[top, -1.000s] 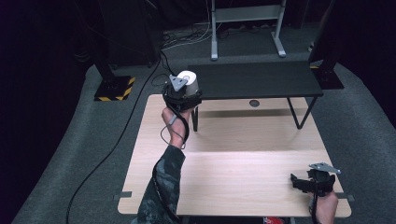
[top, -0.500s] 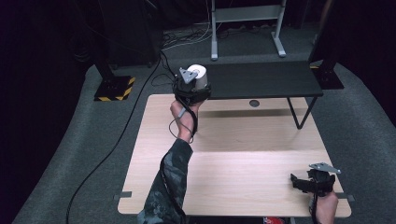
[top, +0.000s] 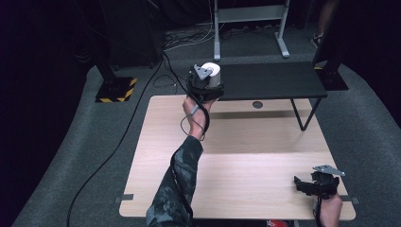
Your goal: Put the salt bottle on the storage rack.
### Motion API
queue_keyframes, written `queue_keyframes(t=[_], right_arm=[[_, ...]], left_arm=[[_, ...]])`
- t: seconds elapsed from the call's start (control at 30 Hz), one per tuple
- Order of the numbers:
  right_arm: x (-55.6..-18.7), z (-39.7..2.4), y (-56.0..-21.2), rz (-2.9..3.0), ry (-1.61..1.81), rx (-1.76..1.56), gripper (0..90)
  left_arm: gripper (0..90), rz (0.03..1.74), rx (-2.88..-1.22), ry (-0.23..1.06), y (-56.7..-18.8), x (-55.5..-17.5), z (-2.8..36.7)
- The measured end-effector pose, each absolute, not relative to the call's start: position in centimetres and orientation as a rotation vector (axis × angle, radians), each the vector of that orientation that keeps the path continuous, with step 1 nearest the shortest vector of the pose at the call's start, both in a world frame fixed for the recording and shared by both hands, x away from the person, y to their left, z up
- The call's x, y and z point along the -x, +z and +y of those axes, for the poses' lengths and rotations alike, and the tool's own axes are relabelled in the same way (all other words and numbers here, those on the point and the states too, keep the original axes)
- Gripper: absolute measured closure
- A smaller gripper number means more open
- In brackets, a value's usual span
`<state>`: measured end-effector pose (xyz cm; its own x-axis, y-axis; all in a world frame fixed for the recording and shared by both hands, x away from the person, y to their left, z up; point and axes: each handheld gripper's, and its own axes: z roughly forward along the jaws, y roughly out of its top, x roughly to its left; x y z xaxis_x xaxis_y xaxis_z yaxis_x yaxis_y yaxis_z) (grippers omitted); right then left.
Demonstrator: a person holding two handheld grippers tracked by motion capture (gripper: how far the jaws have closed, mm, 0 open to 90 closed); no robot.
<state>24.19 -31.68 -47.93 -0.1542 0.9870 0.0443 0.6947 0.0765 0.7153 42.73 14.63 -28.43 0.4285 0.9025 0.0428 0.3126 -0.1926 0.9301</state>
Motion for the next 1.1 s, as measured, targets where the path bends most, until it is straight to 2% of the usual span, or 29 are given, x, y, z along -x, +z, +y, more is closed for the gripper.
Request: queue_keyframes(t=[1.1], right_arm=[[-24.2,-31.8,-47.9,1.921,0.858,-1.647,0.0]], left_arm=[[28.8,1.076,-1.786,0.711,-28.8,-47.0,10.7]])
